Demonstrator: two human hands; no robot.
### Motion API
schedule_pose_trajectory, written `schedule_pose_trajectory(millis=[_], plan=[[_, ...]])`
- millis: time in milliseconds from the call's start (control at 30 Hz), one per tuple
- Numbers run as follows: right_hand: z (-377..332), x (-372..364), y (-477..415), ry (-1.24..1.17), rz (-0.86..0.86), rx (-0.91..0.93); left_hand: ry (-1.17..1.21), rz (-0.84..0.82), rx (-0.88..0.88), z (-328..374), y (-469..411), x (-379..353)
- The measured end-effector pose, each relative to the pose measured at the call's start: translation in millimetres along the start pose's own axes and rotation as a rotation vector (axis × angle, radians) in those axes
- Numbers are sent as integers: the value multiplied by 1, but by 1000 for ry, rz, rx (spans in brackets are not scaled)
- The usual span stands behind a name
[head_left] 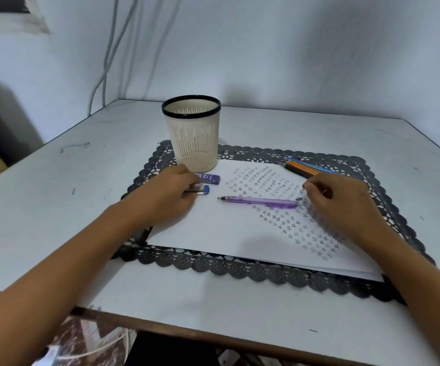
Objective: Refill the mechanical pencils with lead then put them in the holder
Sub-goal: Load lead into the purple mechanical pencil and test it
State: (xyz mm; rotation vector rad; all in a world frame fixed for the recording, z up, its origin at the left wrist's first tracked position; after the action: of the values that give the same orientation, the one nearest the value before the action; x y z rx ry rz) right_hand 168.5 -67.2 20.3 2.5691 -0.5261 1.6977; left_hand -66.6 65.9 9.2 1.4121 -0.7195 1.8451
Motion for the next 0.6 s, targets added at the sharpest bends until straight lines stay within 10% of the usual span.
schedule_pose_trajectory(millis=[333,600], plan=[[-9,10,1,-92,-2,20,-24,-15,4,-1,2,11],[-27,-6,0,-1043,-252,-21,141,170,-215,63,-19,24]])
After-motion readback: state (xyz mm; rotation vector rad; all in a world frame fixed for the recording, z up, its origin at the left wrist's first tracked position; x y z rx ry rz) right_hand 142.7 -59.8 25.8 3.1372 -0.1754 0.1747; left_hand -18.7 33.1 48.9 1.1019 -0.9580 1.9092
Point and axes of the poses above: each hand's wrist, its own y-axis away from the middle knuckle, its own x-axis out of the back of the hand, z = x × y, the point moved 4 cm from there along -y, towards the middle knuckle, and after that the axes turned 15 degrees about -z, right-handed, at the moved point
